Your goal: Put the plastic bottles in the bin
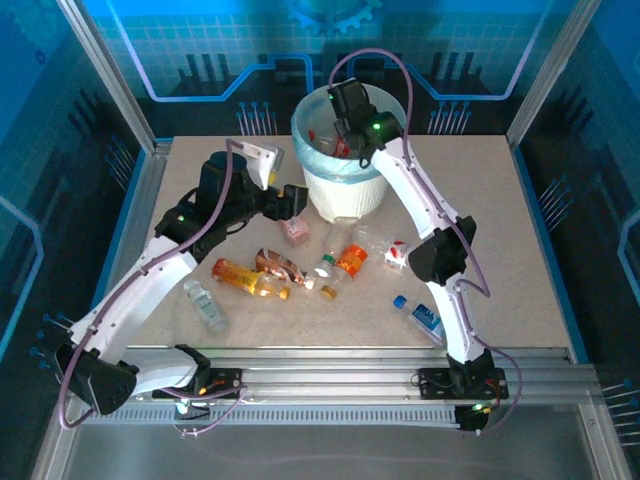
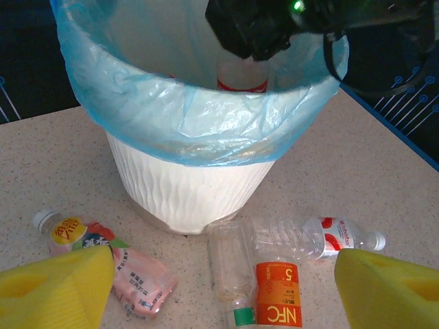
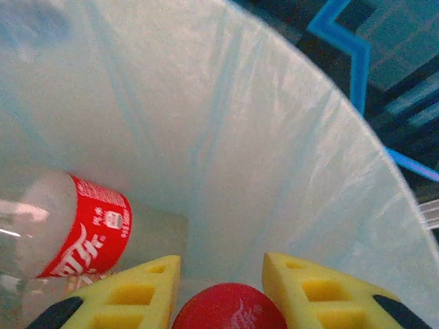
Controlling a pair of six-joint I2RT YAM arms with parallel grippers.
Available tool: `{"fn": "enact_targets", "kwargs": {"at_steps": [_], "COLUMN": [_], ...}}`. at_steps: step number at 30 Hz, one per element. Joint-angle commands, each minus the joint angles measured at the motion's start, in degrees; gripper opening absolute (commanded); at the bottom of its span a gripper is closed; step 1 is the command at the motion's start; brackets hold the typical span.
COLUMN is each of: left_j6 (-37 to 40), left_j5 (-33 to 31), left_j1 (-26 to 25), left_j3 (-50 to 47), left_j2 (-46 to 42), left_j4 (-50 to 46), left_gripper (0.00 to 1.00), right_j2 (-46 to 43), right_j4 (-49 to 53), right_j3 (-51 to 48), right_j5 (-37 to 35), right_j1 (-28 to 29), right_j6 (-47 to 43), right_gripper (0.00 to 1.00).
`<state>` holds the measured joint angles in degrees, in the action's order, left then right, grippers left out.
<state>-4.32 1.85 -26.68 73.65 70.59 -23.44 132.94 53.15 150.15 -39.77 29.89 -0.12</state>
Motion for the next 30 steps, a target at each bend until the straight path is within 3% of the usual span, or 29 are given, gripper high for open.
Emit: {"fn": "enact_targets", "kwargs": {"at_steps": [1,8,14,21,30], "left_j6": [0.5,0.5,0.1,0.3,0.2], "left_j5": [1.3,1.6,1.8,1.2,2.1], "left_j1": [0.7,1.3,1.7,2.0,1.9], "left_j3": [-1.1,-1.1,-1.0,-0.1,5.5], "left_j2": [0.9,2.0,2.2,0.9,-1.7], "left_j4": [2.2,2.2,2.0,1.2,-6.9], "left_gripper": [0.85,0.85,0.85,0.86,0.87], "right_j2": [2.7,5.3,4.0,-6.2,-18.5], "right_j4": [2.2,2.9,5.0,2.9,6.1], "right_j3": [-0.3,0.5,5.1,6.2,2.7], "right_j5": [6.1,9.0,12.2,16.6,13.4], "right_j1": [-0.9,-1.8,-1.8,-1.7,2.0], "right_j6": [5.0,6.1,7.1,9.4,8.0], "right_gripper": [0.16,0.25,0.56,0.74,0.79]}}
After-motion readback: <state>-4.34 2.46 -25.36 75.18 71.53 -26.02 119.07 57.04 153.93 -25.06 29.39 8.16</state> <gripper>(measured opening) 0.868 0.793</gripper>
